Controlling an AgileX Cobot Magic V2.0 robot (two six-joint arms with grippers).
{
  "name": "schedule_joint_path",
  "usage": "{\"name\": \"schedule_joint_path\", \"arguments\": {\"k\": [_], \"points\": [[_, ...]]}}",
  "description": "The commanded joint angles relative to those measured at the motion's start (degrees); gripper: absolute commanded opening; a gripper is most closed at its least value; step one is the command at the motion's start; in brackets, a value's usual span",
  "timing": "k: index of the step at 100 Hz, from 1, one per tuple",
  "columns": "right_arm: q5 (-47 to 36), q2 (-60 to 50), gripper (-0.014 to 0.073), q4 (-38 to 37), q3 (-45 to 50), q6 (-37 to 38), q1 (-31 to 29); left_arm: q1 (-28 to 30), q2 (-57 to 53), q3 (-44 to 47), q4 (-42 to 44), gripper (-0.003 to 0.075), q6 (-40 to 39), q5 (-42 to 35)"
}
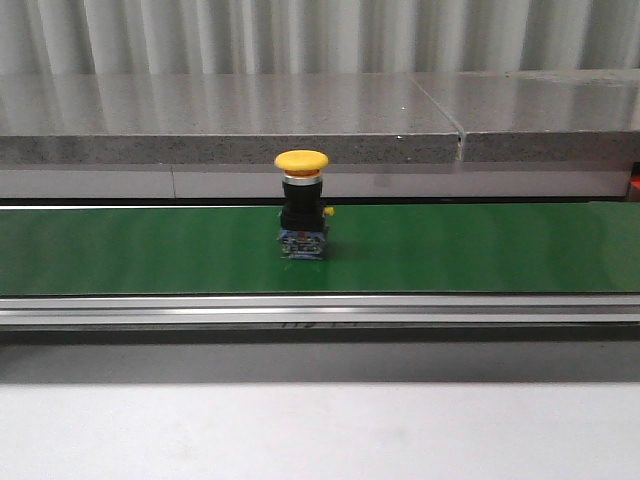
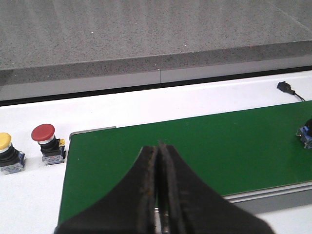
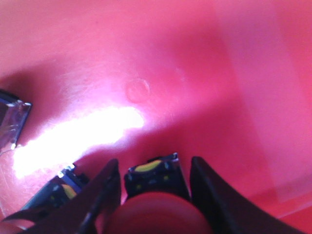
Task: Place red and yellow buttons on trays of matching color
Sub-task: 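Lower the red button into the red tray and open the right gripper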
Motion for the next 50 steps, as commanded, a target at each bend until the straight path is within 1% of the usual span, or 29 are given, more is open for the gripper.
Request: {"name": "schedule_joint_path", "arguments": {"k": [1, 19, 25, 50], "points": [[-2.9, -3.3, 0.0196, 0.1, -2.1, -0.3, -0.4, -0.4, 0.2, -1.5, -1.6, -0.0020, 0.0, -3.7], [-2.8, -3.3, 0.0197, 0.1, -2.1, -0.3, -1.2, -0.4, 0.2, -1.5, -1.6, -0.0020, 0.0, -3.7], [-2.7, -3.2, 0.0211, 0.1, -2.1, -0.3, -1.5, -0.4, 0.2, -1.5, -1.6, -0.0020, 0.0, -3.7], [-1.8, -1.9, 0.0367, 0.2, -2.1, -0.3, -1.8, -0.4, 0.2, -1.5, -1.6, -0.0020, 0.0, -3.7]]}}
